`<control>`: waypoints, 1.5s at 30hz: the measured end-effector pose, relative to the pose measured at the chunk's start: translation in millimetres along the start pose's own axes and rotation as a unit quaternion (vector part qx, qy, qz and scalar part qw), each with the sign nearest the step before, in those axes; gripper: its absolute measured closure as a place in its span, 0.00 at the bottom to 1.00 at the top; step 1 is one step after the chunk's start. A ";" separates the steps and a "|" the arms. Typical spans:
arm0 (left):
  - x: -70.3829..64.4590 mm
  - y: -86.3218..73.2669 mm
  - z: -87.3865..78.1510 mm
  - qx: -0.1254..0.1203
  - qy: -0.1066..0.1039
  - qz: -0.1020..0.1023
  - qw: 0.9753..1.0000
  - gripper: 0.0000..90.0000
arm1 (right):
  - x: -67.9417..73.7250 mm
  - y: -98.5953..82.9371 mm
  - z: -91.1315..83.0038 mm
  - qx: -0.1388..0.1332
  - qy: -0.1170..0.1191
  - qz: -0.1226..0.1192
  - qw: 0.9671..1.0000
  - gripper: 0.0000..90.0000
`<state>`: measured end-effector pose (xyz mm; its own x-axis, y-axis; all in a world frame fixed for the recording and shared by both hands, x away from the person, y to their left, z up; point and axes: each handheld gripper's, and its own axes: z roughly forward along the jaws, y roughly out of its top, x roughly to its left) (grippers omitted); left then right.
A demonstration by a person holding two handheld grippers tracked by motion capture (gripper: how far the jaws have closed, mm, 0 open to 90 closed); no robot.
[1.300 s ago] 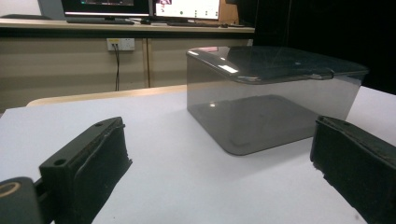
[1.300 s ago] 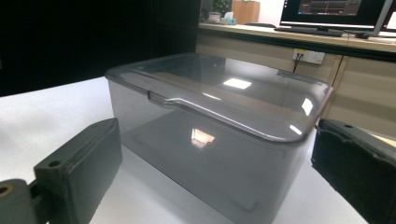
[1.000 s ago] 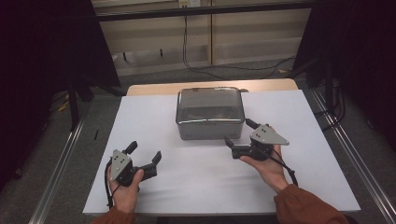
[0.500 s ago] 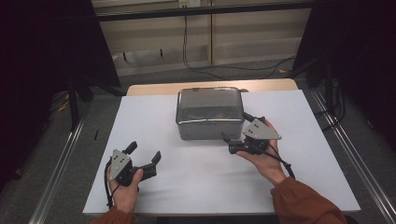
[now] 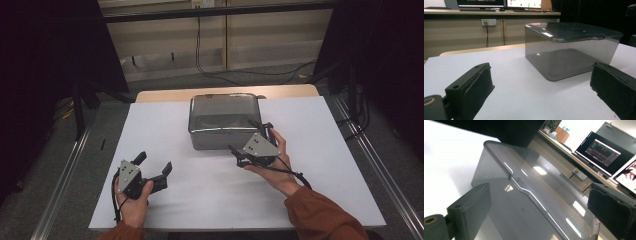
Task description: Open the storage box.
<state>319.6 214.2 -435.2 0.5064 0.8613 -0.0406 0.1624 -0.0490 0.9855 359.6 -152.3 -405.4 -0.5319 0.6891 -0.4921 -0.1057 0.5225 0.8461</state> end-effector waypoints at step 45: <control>1.8 -0.6 1.1 0.018 -0.003 0.003 1.000 0.05 | 35.9 -2.0 35.1 0.068 -0.041 -0.370 0.926 0.65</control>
<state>321.3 215.3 -436.0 0.5130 0.8576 -0.0358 0.1894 -0.0724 0.9792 370.2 -110.9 -432.0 -0.2903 0.1510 -0.9450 -0.3062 0.9209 0.2412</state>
